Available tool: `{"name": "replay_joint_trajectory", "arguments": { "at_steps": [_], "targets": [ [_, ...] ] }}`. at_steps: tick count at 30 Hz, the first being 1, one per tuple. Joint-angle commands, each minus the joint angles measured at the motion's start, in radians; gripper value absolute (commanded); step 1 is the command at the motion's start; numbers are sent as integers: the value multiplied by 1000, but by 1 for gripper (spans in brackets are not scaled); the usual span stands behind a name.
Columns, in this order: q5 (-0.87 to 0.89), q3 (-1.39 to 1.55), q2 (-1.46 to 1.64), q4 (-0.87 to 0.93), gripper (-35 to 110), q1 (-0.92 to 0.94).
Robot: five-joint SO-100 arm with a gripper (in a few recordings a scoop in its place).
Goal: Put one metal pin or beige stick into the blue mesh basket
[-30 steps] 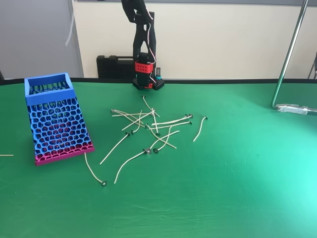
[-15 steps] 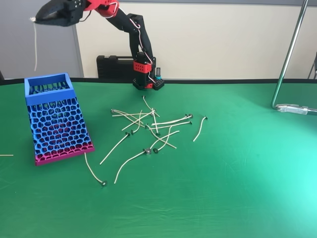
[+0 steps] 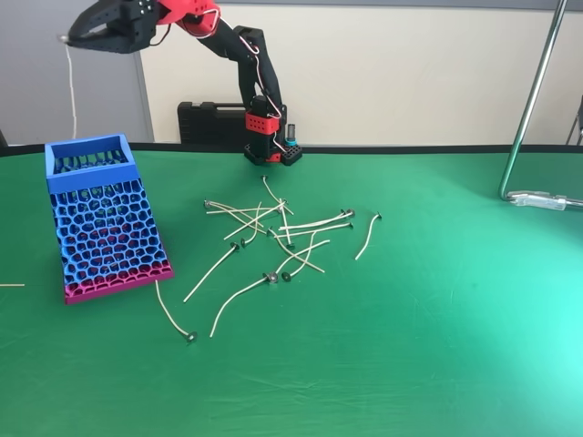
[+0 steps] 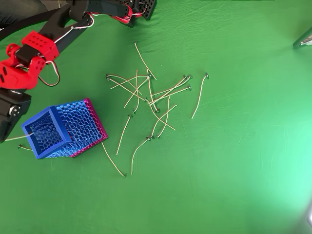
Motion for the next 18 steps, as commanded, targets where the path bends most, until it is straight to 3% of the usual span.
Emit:
{"name": "replay_joint_trajectory", "arguments": {
  "at_steps": [1,7,13,18],
  "targets": [
    [26,31,6,-26,1,-15],
    [86,104,12,-54,3,-18],
    [190,210,43,-124,34,-17],
    [258,225,71,-163,41,-9]
  ]
}}
